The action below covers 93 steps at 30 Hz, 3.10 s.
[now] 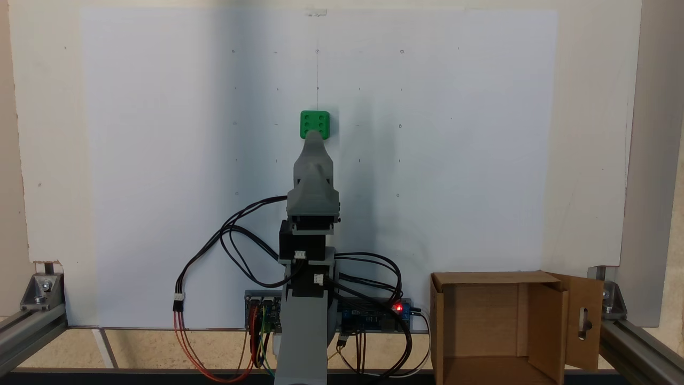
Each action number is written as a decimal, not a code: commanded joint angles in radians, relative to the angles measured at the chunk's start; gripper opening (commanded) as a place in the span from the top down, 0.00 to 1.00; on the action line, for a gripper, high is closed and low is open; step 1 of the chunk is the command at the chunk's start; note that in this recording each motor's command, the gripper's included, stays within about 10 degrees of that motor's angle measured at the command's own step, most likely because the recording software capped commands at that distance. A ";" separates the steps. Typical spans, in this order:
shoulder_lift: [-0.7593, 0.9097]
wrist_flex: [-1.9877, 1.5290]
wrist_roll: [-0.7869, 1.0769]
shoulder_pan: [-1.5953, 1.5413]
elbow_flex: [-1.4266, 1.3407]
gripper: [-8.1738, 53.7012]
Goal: Grasp a green dice and put it in the bin.
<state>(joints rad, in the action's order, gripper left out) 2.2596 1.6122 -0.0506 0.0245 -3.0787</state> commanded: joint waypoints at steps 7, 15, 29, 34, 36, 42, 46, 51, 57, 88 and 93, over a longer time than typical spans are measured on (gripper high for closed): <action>0.110 0.057 -0.017 -0.009 -0.052 0.14; 0.110 0.057 0.071 -0.006 -0.052 0.14; 0.107 0.051 0.078 -0.037 -0.051 0.16; 0.109 0.048 0.078 -0.040 -0.051 0.16; 0.107 0.046 0.080 -0.041 -0.051 0.16; 0.107 0.014 0.081 -0.044 -0.051 0.16; 0.107 -0.040 0.081 -0.048 -0.035 0.17; 0.107 -0.348 0.083 -0.023 0.080 0.17; 0.107 -0.767 0.091 0.035 0.304 0.15; -0.512 -2.763 -0.048 -0.063 1.502 0.17; -0.557 -2.732 -0.048 -0.057 1.520 0.17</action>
<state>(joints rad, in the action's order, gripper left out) 1.6981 -1.1198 -0.0568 -0.0399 -1.6168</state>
